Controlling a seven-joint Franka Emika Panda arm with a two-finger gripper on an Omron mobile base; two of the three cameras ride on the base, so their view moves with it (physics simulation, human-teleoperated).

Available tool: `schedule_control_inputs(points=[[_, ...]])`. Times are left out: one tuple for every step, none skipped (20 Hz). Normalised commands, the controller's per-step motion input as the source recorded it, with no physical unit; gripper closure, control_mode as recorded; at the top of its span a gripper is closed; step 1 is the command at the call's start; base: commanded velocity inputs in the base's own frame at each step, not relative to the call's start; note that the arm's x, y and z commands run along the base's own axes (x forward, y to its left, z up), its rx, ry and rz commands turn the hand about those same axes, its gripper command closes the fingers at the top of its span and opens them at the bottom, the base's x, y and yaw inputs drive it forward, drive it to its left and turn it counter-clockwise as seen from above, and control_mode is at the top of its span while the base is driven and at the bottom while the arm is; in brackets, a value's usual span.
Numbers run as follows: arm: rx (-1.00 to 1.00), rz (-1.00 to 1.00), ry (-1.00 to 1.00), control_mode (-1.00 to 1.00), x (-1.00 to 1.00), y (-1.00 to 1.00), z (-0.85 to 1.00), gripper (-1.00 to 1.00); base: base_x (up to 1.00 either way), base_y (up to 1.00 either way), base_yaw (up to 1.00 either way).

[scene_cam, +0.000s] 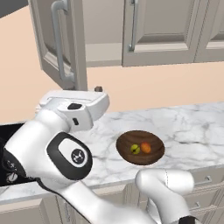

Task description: Open the cabinet. Pick the mango and pear from the cabinet and place them into the bowl. Then close the cabinet.

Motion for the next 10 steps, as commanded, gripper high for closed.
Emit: schedule_control_inputs(points=[[-0.03,-0.28,-0.12,-1.0,0.64,-0.21,0.0,-1.0,0.0,0.0,0.0],[-0.02,-0.28,-0.13,-1.0,0.65,-0.26,0.0,-1.0,0.0,0.0,0.0],[-0.01,-0.28,-0.14,-1.0,0.62,-0.31,0.0,-1.0,0.0,0.0,0.0],[0.0,-0.27,-0.15,-1.0,0.63,-0.34,0.0,-1.0,0.0,0.0,0.0],[0.0,-0.26,-0.14,-1.0,0.66,-0.36,-0.04,-1.0,0.0,0.0,0.0],[0.0,-0.25,-0.12,-1.0,0.72,-0.35,-0.09,-1.0,0.0,0.0,0.0],[-0.01,-0.24,-0.12,-1.0,0.75,-0.31,-0.11,-1.0,0.0,0.0,0.0],[-0.01,-0.23,-0.11,-1.0,0.84,-0.29,-0.11,-1.0,0.0,0.0,0.0],[0.0,-0.21,-0.11,-1.0,0.91,-0.37,-0.1,-1.0,0.0,0.0,0.0],[0.0,-0.17,-0.13,-1.0,1.0,-0.55,-0.12,-1.0,0.0,0.0,0.0]])
